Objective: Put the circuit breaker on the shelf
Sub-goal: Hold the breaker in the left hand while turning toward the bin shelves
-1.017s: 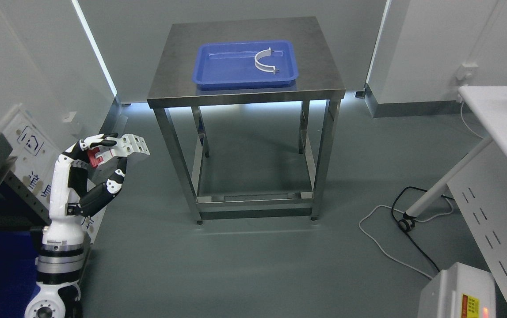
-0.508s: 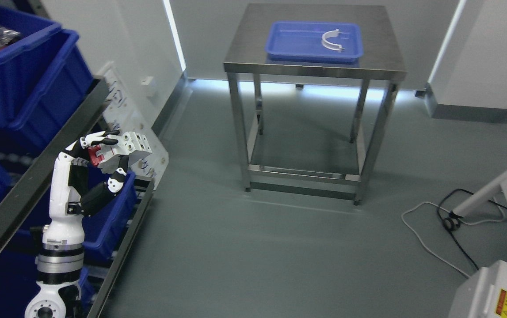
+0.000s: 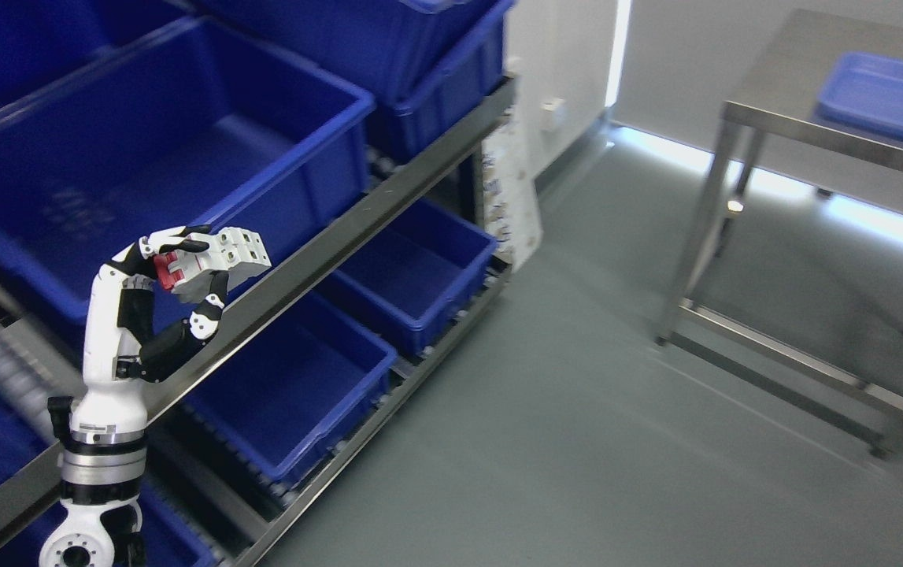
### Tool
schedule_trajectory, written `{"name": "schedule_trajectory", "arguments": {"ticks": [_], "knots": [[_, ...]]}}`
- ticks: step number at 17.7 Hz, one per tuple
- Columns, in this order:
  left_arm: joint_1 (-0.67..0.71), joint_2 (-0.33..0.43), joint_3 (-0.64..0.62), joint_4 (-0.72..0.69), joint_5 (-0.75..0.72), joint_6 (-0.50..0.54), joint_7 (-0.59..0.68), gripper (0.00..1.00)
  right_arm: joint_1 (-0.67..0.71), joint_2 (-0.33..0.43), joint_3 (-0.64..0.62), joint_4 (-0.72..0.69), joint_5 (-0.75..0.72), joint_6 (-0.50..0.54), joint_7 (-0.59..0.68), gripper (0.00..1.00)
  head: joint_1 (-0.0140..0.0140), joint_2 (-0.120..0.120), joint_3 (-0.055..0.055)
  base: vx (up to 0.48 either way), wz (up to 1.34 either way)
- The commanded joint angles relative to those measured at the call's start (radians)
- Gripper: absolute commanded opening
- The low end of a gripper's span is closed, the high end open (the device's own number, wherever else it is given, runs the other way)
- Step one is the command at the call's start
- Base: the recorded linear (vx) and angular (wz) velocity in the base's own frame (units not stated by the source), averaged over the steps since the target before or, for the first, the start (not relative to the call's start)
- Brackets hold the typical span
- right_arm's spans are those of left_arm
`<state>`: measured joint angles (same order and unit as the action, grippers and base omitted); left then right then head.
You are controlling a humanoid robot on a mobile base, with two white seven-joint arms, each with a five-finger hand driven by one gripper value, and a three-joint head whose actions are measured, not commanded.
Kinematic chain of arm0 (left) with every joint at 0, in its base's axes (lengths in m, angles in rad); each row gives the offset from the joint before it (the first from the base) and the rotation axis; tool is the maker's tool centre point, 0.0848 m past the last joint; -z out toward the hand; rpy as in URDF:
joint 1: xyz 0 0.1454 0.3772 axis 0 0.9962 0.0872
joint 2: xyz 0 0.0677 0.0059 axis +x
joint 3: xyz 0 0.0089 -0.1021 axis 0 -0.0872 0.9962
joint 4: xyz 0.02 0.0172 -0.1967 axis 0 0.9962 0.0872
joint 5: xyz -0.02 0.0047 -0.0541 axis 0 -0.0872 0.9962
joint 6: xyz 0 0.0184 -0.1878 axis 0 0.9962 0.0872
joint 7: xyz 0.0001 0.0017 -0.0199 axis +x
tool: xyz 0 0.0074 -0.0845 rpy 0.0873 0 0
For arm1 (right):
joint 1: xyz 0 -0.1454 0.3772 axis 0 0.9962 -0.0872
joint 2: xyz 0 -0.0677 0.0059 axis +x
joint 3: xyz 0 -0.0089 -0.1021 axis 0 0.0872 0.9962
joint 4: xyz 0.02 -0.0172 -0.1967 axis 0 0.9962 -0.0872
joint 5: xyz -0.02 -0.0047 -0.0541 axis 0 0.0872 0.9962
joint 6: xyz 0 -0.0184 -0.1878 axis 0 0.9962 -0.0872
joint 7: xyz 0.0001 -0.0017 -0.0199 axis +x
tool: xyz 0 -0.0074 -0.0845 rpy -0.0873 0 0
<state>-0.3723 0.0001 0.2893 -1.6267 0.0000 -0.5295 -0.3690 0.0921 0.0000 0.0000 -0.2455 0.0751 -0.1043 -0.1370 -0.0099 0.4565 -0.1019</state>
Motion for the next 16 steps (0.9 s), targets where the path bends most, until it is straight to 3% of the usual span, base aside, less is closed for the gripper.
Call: {"name": "schedule_trajectory", "arguments": {"ticks": [1, 9, 13, 16], "knots": [[-0.007, 0.017, -0.009, -0.047, 0.018, 0.002, 0.001, 0.06, 0.000, -0.017, 0.020, 0.000, 0.000, 0.183, 0.000, 1.00, 0.0000, 0.000, 0.000, -0.042, 1.22], [-0.094, 0.017, -0.009, -0.079, 0.017, 0.088, -0.001, 0.06, 0.000, -0.017, 0.020, 0.000, 0.000, 0.183, 0.000, 1.00, 0.0000, 0.000, 0.000, 0.029, 1.07], [-0.230, 0.017, -0.016, -0.044, 0.008, 0.239, -0.007, 0.07, 0.000, -0.017, 0.020, 0.000, 0.000, 0.183, 0.000, 1.00, 0.0000, 0.000, 0.000, 0.123, 0.63], [-0.333, 0.017, -0.068, 0.078, -0.089, 0.350, -0.013, 0.08, 0.000, -0.017, 0.020, 0.000, 0.000, 0.183, 0.000, 1.00, 0.0000, 0.000, 0.000, 0.125, 0.39]]}}
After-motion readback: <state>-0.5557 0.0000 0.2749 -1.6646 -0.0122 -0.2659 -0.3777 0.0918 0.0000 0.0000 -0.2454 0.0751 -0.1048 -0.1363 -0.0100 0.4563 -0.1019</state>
